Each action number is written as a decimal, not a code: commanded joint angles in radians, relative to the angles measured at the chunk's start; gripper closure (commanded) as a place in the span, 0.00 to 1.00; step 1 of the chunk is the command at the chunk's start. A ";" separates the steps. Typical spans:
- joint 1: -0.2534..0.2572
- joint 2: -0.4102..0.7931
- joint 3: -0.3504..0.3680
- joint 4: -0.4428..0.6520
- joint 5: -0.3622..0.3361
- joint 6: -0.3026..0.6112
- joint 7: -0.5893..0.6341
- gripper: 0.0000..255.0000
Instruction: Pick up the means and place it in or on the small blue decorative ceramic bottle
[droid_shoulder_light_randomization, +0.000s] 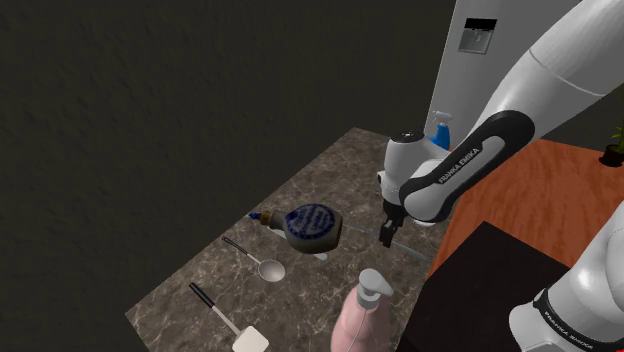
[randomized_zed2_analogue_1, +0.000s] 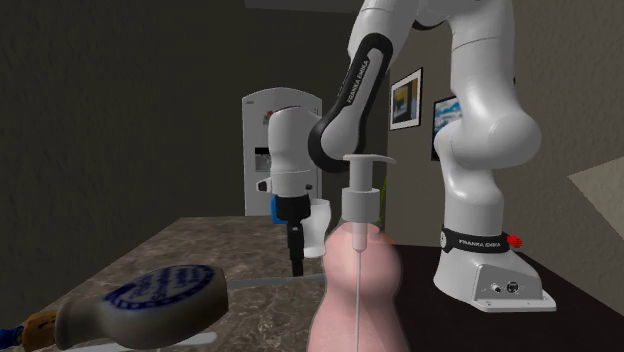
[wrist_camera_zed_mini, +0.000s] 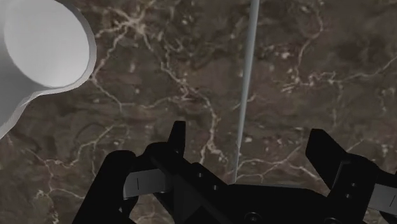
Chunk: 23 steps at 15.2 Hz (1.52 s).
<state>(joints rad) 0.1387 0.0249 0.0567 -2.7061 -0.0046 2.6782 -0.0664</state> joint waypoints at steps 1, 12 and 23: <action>0.001 0.042 0.000 -0.005 -0.006 0.048 0.007 0.00; 0.001 0.042 0.000 -0.005 -0.006 0.048 0.007 1.00; 0.001 -0.026 0.002 -0.007 0.004 -0.018 0.000 1.00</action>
<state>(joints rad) 0.1402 0.0145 0.0587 -2.7111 -0.0032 2.6740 -0.0644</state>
